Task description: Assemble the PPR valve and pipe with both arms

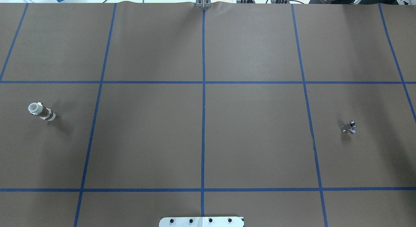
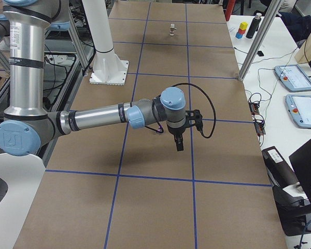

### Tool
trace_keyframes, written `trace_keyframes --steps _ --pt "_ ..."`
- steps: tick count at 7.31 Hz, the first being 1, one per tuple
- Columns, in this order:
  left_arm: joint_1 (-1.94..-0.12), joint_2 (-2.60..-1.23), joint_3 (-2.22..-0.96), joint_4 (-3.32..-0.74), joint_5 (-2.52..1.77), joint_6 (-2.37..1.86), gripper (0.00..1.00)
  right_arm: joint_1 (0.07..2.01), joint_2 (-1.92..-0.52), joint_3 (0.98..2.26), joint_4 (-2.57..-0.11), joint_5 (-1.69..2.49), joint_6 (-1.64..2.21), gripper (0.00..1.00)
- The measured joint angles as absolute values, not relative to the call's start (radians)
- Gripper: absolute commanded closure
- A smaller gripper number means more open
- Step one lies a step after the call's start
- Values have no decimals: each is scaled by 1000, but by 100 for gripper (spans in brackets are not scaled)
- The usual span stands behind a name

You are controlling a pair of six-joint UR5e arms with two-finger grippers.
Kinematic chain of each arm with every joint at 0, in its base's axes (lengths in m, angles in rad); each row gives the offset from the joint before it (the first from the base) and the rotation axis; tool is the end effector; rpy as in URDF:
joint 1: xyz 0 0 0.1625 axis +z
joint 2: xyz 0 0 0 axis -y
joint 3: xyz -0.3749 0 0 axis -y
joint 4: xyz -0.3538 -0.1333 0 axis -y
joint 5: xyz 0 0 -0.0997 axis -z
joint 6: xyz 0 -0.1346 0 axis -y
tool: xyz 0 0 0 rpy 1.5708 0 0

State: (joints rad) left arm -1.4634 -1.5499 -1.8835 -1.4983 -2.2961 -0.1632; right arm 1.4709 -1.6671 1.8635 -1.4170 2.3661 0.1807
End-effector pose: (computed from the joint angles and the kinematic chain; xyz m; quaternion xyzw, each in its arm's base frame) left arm 0.0045 -0.4524 0.5122 0.0538 0.3632 0.0129 0.9301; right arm -0.0066 -0.4385 0.5209 0.1057 -0.4000 -0.0307 0.9099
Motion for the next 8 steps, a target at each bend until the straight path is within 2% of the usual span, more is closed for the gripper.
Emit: trace_keyframes --steps 8 --pt "-1408 -1555 -1893 -1504 -2303 -176 0 1470 -1672 1819 -1403 2366 174 1"
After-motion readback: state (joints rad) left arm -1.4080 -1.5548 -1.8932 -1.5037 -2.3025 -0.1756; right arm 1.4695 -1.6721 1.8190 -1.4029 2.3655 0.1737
